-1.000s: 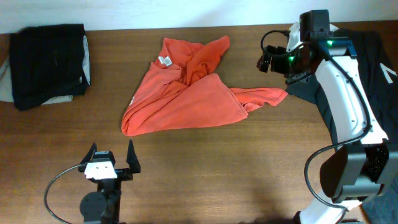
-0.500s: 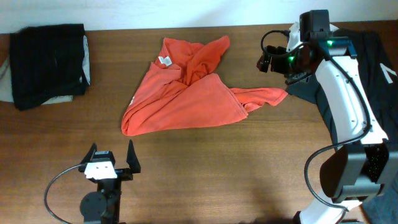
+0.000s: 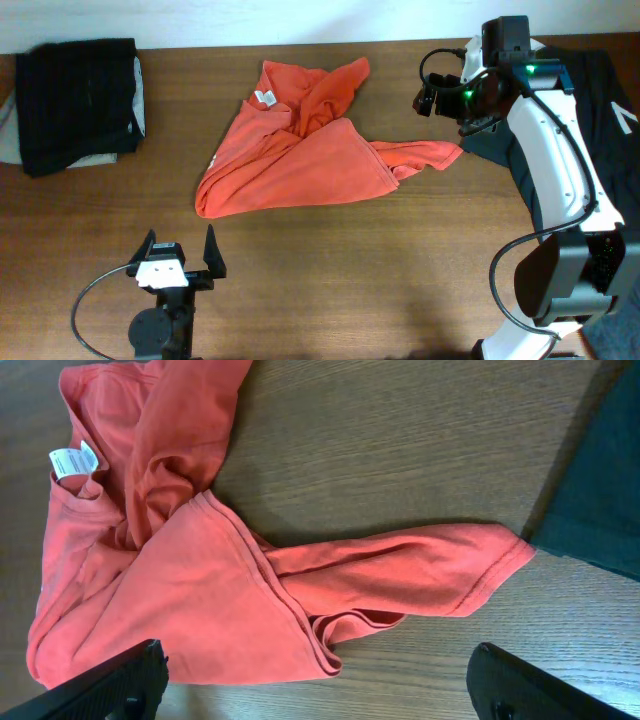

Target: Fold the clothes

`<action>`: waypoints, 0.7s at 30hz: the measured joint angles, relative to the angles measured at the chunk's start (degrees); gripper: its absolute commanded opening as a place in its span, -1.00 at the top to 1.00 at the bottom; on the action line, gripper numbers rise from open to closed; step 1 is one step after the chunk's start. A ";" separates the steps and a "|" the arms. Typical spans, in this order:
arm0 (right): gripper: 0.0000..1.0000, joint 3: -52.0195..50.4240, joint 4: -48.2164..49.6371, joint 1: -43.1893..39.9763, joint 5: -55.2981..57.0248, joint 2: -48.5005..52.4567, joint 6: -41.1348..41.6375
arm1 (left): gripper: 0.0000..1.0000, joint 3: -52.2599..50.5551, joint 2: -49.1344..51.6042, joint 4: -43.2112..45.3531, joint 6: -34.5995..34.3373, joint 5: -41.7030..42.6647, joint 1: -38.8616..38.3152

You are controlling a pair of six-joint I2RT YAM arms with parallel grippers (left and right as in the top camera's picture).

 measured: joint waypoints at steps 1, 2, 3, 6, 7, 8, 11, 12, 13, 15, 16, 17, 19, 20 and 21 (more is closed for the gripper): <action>-0.97 0.00 0.00 0.00 0.00 0.00 0.04 | -0.98 0.00 0.00 0.00 0.00 0.00 0.00; -0.97 0.00 0.00 0.00 0.00 0.00 0.04 | -0.98 0.00 0.00 0.00 0.00 0.00 0.00; -0.97 0.00 0.00 0.00 0.00 0.00 0.02 | -0.98 0.00 0.00 0.00 0.00 0.00 0.00; -0.97 0.00 0.00 0.00 0.00 0.00 0.02 | -0.98 0.00 0.00 0.00 0.00 0.00 0.00; -0.97 0.00 0.00 0.00 -0.02 0.00 0.02 | -0.98 0.00 0.00 0.00 0.00 0.00 0.00; -0.97 0.00 0.00 0.00 0.00 0.00 0.00 | -0.98 0.00 0.00 0.00 0.00 0.00 0.00; -0.97 0.00 0.20 0.00 -1.38 0.00 0.63 | -0.98 0.00 0.00 0.00 0.00 0.00 0.00; -0.97 0.00 0.17 0.00 -1.81 0.00 0.83 | -0.98 0.00 0.00 0.00 0.00 0.00 0.00; -0.97 0.00 1.07 0.00 -2.45 0.00 1.55 | -0.98 0.00 0.00 0.00 0.00 0.02 0.00; -0.98 -0.07 8.02 0.24 -3.69 0.00 2.82 | -0.98 0.00 0.02 0.04 0.00 0.02 0.00; -0.97 0.00 13.22 1.25 -4.11 0.02 2.89 | -0.98 0.00 0.02 0.07 0.00 0.00 0.00; -0.97 0.11 15.98 2.40 -4.22 0.31 2.82 | -0.98 0.00 0.00 -0.02 0.00 0.00 0.00; -0.97 0.42 23.45 7.39 -4.59 4.07 1.05 | -0.98 0.00 0.00 -0.02 0.00 0.02 0.00; -0.99 0.39 26.67 10.49 -4.35 8.22 0.31 | -0.98 0.00 0.00 -0.04 0.00 0.00 0.00; -0.93 0.39 28.52 11.80 -4.13 10.67 -0.04 | -0.98 0.00 -0.02 -0.02 0.00 0.00 0.00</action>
